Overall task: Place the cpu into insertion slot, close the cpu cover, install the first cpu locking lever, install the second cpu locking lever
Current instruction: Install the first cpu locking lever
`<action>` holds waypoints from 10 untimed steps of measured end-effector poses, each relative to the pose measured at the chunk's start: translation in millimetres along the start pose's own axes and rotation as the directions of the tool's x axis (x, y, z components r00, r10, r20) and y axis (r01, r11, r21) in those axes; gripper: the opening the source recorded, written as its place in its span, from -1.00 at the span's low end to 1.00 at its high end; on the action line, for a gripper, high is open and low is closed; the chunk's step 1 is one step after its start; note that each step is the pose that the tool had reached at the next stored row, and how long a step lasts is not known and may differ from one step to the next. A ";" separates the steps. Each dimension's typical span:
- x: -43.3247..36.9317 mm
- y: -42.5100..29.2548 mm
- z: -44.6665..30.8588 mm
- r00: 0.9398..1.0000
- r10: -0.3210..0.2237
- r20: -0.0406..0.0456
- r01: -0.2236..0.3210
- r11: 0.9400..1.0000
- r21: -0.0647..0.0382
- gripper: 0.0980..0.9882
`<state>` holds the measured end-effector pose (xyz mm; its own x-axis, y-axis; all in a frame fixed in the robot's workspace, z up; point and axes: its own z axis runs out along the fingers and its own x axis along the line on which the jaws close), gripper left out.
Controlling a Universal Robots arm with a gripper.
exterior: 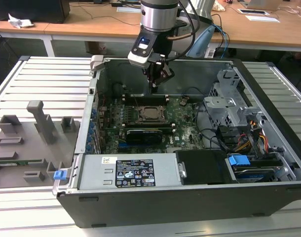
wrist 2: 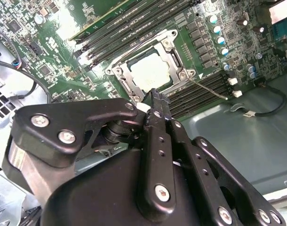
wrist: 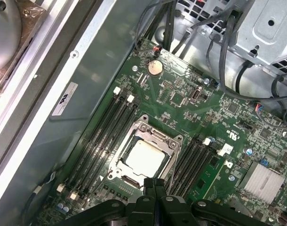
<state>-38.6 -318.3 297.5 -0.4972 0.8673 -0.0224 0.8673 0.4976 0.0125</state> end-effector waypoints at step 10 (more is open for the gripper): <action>0.0 0.0 0.0 0.999 -0.050 -0.001 0.050 0.999 -0.001 -0.98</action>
<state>-38.6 -318.3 297.5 -0.5401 0.8413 -0.0224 0.8413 0.5404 0.0125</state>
